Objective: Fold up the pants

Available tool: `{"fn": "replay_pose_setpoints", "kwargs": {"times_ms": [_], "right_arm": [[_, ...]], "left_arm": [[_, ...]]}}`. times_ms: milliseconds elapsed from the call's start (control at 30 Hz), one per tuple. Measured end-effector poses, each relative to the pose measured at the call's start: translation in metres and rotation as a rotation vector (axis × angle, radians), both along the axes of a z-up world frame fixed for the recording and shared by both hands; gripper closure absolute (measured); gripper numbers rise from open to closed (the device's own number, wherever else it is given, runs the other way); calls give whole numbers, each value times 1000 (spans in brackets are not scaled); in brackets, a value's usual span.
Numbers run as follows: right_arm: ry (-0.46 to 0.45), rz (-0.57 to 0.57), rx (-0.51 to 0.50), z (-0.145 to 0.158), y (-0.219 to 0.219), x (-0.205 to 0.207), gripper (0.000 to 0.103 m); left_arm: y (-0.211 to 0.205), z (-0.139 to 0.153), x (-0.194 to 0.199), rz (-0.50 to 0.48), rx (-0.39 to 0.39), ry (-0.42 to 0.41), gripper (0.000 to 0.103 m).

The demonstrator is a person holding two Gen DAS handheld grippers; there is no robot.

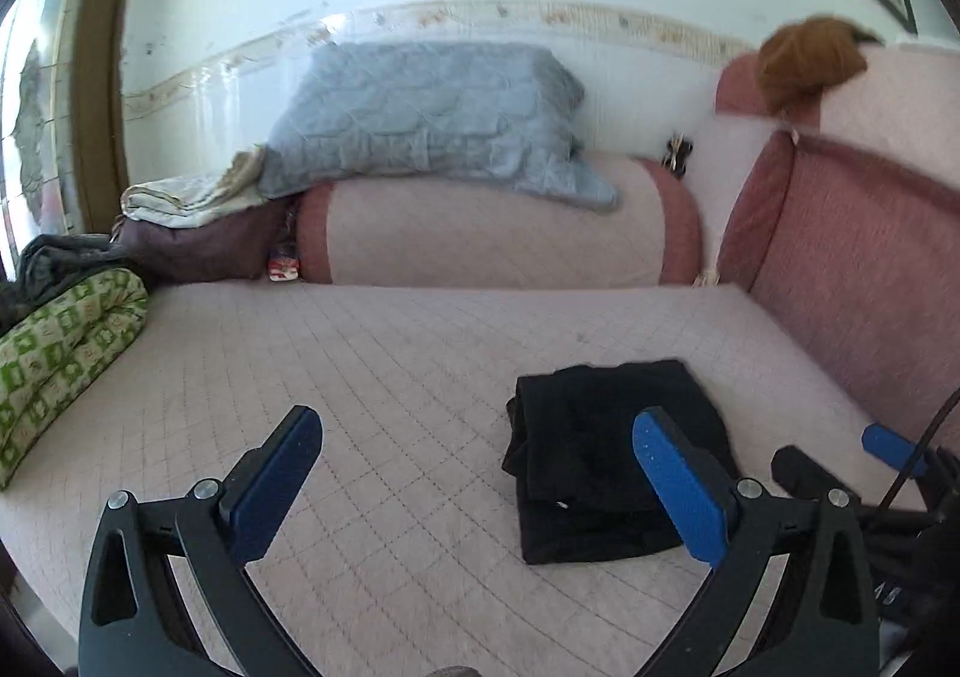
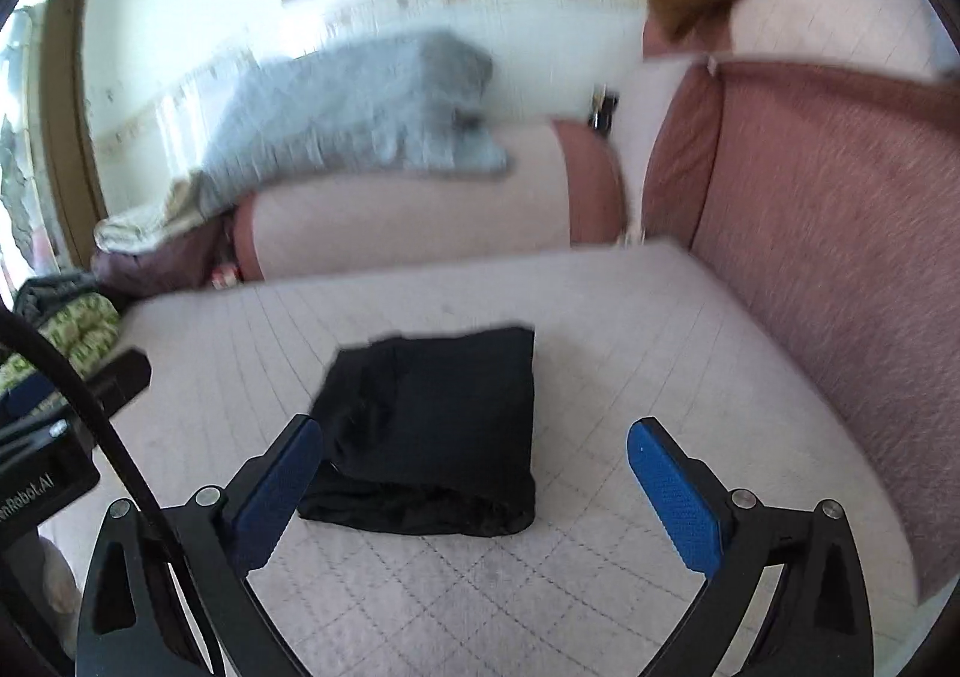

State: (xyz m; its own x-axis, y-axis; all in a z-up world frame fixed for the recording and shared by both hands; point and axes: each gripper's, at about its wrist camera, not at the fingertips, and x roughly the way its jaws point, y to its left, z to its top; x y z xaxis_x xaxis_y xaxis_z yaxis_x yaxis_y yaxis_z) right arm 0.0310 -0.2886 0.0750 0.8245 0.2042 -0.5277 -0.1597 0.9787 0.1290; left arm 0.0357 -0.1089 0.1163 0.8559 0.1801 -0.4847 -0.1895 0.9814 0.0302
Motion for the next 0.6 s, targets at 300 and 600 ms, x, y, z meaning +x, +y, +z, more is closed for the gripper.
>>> {"fn": "replay_pose_setpoints", "kwargs": {"times_ms": [300,600], "right_arm": [[132,-22,5,-50,3,39,0],[211,-4,55,-71,-1,52,0]], "left_arm": [[37,-50,39,71,-94,120,0],[43,-75,49,93,-122,206,0]]}}
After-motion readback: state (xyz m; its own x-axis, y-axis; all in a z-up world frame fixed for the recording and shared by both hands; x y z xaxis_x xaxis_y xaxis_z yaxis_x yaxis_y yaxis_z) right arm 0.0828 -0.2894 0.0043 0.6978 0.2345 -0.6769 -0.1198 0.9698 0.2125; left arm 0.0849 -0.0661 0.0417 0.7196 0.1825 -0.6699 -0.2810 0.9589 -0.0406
